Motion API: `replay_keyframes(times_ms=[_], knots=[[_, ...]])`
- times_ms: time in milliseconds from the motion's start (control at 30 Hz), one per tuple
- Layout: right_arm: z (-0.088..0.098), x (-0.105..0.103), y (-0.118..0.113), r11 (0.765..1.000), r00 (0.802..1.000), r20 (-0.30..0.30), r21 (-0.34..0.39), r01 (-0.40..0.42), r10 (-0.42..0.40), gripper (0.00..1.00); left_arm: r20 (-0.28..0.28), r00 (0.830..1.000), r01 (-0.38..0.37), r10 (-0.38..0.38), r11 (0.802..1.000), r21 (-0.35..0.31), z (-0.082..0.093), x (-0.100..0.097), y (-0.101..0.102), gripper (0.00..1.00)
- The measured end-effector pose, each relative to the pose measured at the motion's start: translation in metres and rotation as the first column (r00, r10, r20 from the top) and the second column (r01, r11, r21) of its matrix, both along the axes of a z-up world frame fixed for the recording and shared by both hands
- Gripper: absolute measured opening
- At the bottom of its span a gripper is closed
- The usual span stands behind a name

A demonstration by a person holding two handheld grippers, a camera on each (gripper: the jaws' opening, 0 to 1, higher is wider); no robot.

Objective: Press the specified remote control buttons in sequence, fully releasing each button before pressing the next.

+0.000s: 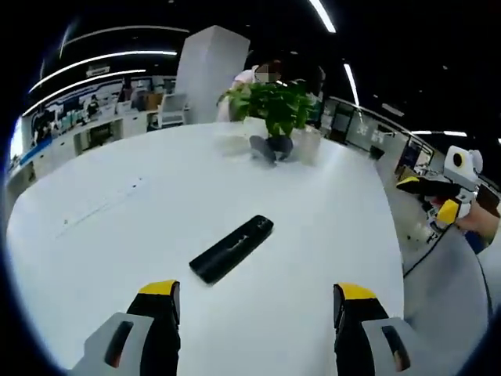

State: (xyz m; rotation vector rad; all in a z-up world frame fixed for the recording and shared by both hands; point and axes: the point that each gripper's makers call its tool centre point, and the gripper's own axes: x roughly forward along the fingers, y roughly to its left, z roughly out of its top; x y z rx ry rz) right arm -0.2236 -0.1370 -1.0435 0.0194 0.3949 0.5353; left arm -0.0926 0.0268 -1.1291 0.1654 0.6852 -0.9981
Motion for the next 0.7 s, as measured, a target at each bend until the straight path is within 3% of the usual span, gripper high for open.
replay_keyframes(times_ms=[133,233,300,433,567,700], knots=[[-0.002,0.000,0.000,1.000,1.000,-0.008,-0.006,0.000,0.000,0.56,-0.003,0.995,0.095,-0.095,0.990,0.106,-0.016,0.000,-0.005,0.83],[-0.005,-0.001,-0.001,1.000,1.000,-0.024,-0.021,-0.003,0.003,0.54,0.000,0.987,0.156,-0.159,0.972,0.177,-0.024,0.003,-0.008,0.83],[-0.006,-0.002,-0.001,1.000,1.000,-0.028,-0.026,-0.007,0.006,0.53,-0.014,0.982,0.185,-0.186,0.967,0.177,-0.027,0.003,-0.013,0.83],[-0.007,-0.002,-0.003,0.999,1.000,-0.030,-0.035,-0.009,0.008,0.49,-0.033,0.970,0.242,-0.241,0.939,0.244,-0.038,0.009,-0.017,0.83],[-0.008,-0.001,-0.006,0.999,0.999,-0.034,-0.039,0.001,-0.002,0.49,-0.045,0.963,0.267,-0.264,0.928,0.259,-0.044,0.016,-0.025,0.82],[-0.008,0.000,-0.009,0.999,0.999,-0.036,-0.040,0.013,-0.015,0.49,-0.052,0.946,0.320,-0.321,0.889,0.327,-0.058,0.026,-0.028,0.80]])
